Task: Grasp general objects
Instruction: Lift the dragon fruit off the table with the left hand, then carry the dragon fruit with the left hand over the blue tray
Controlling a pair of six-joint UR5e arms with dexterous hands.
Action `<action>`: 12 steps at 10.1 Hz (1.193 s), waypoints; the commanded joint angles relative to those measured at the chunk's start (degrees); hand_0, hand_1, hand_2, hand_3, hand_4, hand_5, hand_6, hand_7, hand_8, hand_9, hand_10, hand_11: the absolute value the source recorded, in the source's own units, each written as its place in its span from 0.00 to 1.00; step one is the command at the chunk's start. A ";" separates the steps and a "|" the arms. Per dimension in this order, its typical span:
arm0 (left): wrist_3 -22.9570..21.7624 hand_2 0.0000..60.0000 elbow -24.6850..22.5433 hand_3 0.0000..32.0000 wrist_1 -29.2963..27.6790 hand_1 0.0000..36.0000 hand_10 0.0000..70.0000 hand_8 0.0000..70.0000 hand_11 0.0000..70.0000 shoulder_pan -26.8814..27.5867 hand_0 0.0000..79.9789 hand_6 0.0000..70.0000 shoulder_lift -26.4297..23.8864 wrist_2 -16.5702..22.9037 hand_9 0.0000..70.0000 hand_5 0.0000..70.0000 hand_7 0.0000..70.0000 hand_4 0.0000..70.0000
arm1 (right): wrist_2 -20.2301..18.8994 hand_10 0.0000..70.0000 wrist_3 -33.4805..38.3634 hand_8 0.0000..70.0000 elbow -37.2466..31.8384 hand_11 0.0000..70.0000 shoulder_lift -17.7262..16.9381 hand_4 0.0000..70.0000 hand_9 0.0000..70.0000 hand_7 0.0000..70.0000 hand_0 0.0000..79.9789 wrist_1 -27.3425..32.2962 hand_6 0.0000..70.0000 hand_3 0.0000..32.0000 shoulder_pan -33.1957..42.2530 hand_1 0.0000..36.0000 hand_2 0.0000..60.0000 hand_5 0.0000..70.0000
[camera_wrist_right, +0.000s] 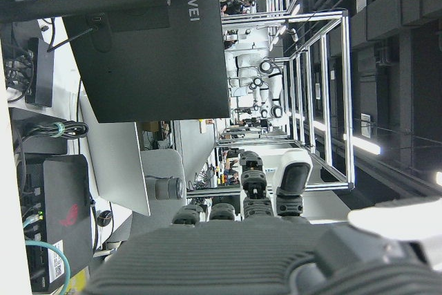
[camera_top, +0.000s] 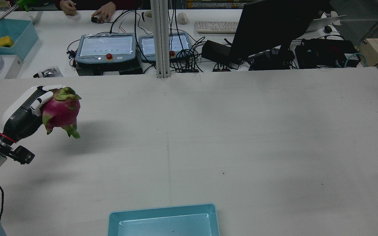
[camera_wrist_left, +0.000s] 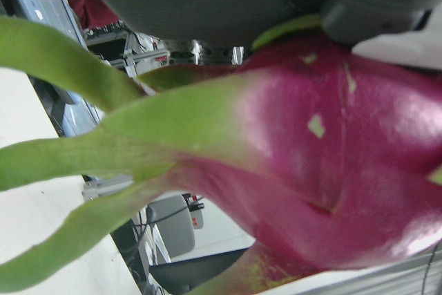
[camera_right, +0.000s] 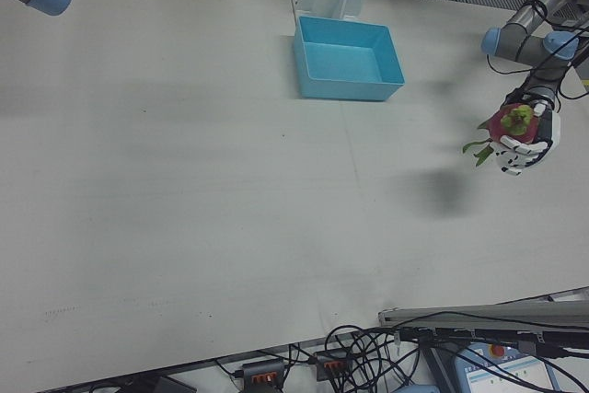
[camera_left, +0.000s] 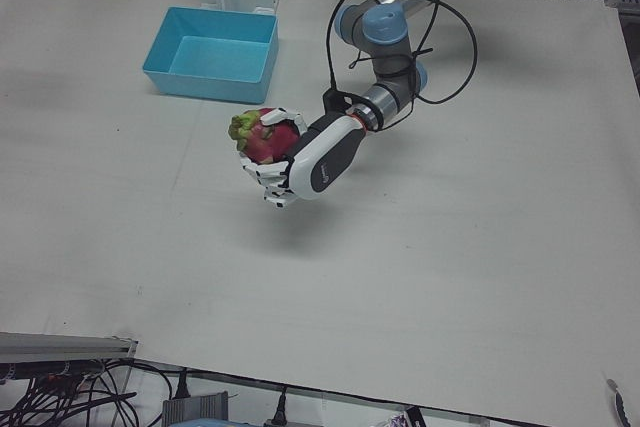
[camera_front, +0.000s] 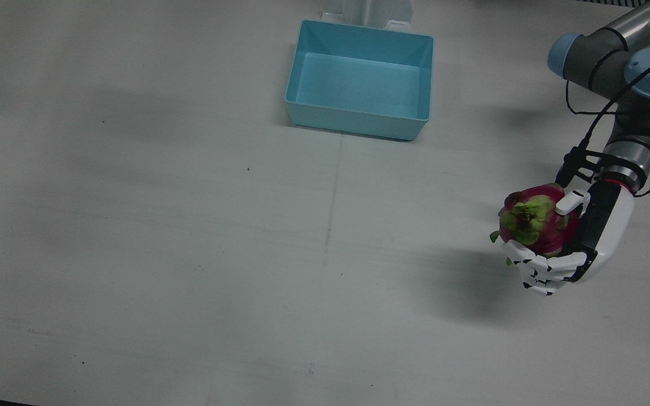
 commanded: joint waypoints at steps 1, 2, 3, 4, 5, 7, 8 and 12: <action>-0.12 1.00 -0.92 0.00 -1.34 0.00 1.00 1.00 1.00 -0.72 0.48 1.00 -0.76 7.82 1.00 0.95 1.00 1.00 | 0.00 0.00 0.00 0.00 0.00 0.00 0.00 0.00 0.00 0.00 0.00 0.00 0.00 0.00 0.00 0.00 0.00 0.00; 3.99 1.00 -2.84 0.00 -1.34 0.00 1.00 1.00 1.00 -0.89 0.49 1.00 -0.50 9.75 1.00 0.94 1.00 1.00 | 0.00 0.00 0.00 0.00 0.00 0.00 0.00 0.00 0.00 0.00 0.00 0.00 0.00 0.00 0.00 0.00 0.00 0.00; 8.46 1.00 -5.55 0.00 -1.07 0.00 1.00 1.00 1.00 -0.89 0.49 1.00 -0.41 10.99 1.00 0.96 1.00 1.00 | 0.00 0.00 0.00 0.00 0.00 0.00 0.00 0.00 0.00 0.00 0.00 0.00 0.00 0.00 0.00 0.00 0.00 0.00; 10.95 1.00 -7.67 0.00 -0.64 0.00 1.00 1.00 1.00 -0.72 0.49 1.00 -0.41 12.31 1.00 0.96 1.00 1.00 | 0.00 0.00 0.00 0.00 0.00 0.00 0.00 0.00 0.00 0.00 0.00 0.00 0.00 0.00 0.00 0.00 0.00 0.00; 12.88 0.89 -9.52 0.00 -0.37 0.00 1.00 1.00 1.00 -0.19 0.48 1.00 -0.41 13.63 1.00 0.94 1.00 1.00 | 0.00 0.00 0.00 0.00 0.00 0.00 0.00 0.00 0.00 0.00 0.00 0.00 0.00 0.00 0.00 0.00 0.00 0.00; 14.04 0.64 -11.11 0.00 -0.28 0.00 1.00 1.00 1.00 3.74 0.50 1.00 -0.41 15.31 1.00 0.92 1.00 1.00 | 0.00 0.00 0.00 0.00 0.00 0.00 0.00 0.00 0.00 0.00 0.00 0.00 0.00 0.00 0.00 0.00 0.00 0.00; 14.13 0.59 -11.46 0.00 -0.28 0.00 1.00 1.00 1.00 7.07 0.51 1.00 -0.41 15.22 1.00 0.90 1.00 1.00 | 0.00 0.00 0.00 0.00 0.00 0.00 0.00 0.00 0.00 0.00 0.00 0.00 0.00 0.00 0.00 0.00 0.00 0.00; 17.30 0.50 -14.02 0.00 0.86 0.00 1.00 1.00 1.00 13.96 0.55 1.00 -0.59 14.52 1.00 0.90 1.00 1.00 | 0.00 0.00 0.00 0.00 -0.08 0.00 0.00 0.00 0.00 0.00 0.00 0.00 0.00 0.00 0.00 0.00 0.00 0.00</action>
